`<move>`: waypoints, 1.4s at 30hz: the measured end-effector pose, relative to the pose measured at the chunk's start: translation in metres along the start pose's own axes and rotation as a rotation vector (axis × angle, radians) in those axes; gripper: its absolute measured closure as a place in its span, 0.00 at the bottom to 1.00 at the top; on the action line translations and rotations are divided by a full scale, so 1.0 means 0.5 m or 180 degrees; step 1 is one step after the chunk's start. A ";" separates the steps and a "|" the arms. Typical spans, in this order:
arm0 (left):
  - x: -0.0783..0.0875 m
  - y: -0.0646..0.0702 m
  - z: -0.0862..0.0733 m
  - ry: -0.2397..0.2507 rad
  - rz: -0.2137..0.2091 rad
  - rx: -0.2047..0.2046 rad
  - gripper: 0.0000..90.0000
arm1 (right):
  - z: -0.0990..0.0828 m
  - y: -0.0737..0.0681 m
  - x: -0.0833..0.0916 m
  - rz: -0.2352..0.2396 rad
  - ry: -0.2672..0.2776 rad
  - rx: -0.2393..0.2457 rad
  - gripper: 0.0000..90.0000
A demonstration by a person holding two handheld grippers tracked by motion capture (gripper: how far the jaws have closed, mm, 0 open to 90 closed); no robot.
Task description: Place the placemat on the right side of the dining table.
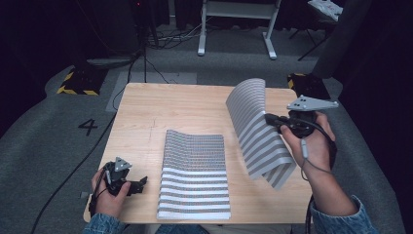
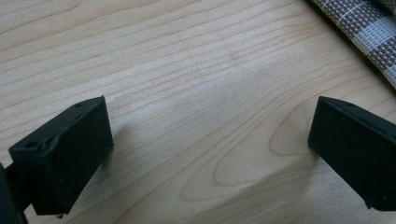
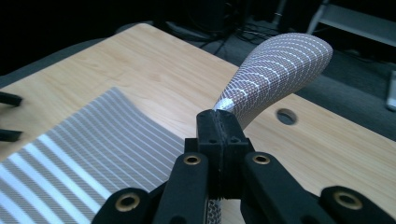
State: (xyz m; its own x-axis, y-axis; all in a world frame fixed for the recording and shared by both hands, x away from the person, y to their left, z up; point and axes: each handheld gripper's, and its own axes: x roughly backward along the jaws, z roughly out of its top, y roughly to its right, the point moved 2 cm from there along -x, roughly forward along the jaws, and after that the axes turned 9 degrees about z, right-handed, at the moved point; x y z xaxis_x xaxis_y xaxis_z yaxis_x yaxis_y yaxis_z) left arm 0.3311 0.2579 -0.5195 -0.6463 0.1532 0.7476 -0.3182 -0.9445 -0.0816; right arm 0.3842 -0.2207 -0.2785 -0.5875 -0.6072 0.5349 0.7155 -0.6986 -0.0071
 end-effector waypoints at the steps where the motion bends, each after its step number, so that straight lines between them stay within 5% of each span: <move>1: 0.000 0.000 0.000 -0.0005 -0.0012 -0.0005 0.00 | -0.002 0.010 0.007 -0.0041 0.0004 -0.0033 1.00; 22: -0.002 -0.002 0.002 -0.0004 -0.0008 -0.0007 0.00 | -0.057 0.194 0.111 -0.0867 -0.0140 -0.0340 1.00; 31: -0.002 -0.002 0.002 -0.0005 -0.0009 -0.0006 0.00 | -0.069 0.242 0.156 -0.1187 -0.0249 -0.0333 1.00; 36: -0.002 -0.001 0.002 -0.0007 0.0005 -0.0003 0.00 | -0.088 0.243 0.137 -0.1196 -0.0365 -0.0303 1.00; 42: -0.002 -0.001 0.002 -0.0003 0.0000 -0.0001 0.00 | -0.113 0.219 0.079 -0.0971 -0.0431 -0.0282 1.00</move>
State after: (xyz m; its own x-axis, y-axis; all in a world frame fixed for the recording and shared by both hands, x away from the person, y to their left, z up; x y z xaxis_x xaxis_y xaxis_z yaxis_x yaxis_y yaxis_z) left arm 0.3328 0.2581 -0.5196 -0.6457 0.1530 0.7481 -0.3184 -0.9444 -0.0817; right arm 0.4181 -0.3428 -0.3058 -0.7097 -0.3136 0.6309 0.4754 -0.8740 0.1003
